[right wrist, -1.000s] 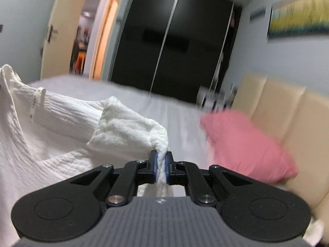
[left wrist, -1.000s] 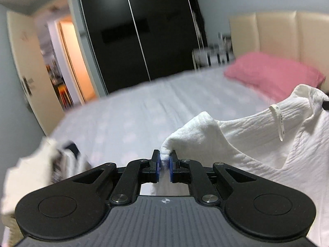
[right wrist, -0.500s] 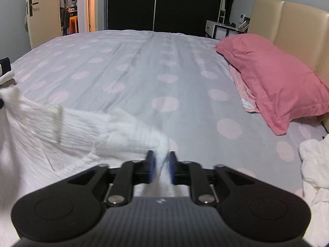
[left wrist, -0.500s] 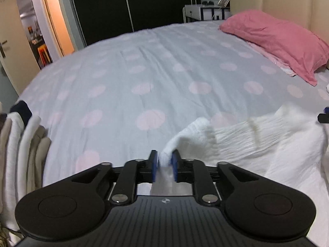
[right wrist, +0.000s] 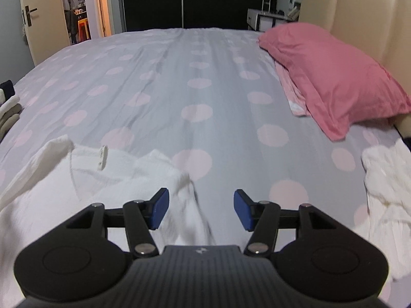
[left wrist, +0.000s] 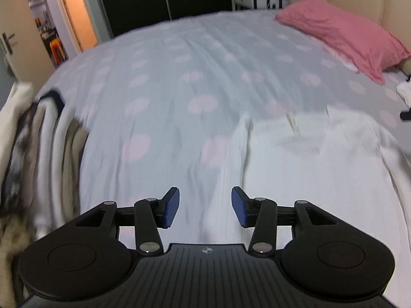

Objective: Fold clothes

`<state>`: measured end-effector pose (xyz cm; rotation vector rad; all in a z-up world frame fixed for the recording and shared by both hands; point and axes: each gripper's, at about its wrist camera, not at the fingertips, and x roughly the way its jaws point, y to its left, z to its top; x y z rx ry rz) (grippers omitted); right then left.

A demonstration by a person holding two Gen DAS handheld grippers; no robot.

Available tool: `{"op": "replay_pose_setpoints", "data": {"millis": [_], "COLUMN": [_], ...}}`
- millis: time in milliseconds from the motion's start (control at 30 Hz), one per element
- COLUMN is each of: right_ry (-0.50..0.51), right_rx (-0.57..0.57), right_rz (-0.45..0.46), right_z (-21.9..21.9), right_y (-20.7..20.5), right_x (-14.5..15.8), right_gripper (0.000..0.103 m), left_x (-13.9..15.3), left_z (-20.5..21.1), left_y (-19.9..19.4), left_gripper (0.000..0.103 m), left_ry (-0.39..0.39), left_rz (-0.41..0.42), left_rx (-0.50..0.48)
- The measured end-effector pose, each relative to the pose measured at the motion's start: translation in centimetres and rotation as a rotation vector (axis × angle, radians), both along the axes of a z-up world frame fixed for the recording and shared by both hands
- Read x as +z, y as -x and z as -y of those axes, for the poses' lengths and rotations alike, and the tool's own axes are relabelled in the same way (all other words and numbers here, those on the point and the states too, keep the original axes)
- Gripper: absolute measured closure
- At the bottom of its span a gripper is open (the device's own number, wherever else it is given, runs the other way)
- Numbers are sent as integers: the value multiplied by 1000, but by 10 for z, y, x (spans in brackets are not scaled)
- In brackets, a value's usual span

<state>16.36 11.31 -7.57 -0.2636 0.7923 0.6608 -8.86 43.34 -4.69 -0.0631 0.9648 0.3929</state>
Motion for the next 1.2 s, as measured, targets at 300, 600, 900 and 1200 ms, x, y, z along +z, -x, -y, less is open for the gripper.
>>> {"op": "replay_pose_setpoints", "data": {"millis": [300, 600, 900, 1200], "right_ry": [27, 44, 92, 25], "right_rx": [-40, -109, -198, -231], "right_rz": [-152, -310, -457, -387], "right_z": [59, 123, 161, 179], "right_y": [47, 97, 129, 134], "right_x": [-3, -40, -72, -51], "right_gripper": [44, 44, 64, 100], "left_x": [-21, -52, -76, -40], "left_z": [15, 30, 41, 18], "left_y": [95, 142, 158, 163], "left_gripper": [53, 51, 82, 102], "left_ry": [164, 277, 306, 273], "left_rz": [-121, -212, -305, -152], "left_rx": [86, 205, 239, 314]}}
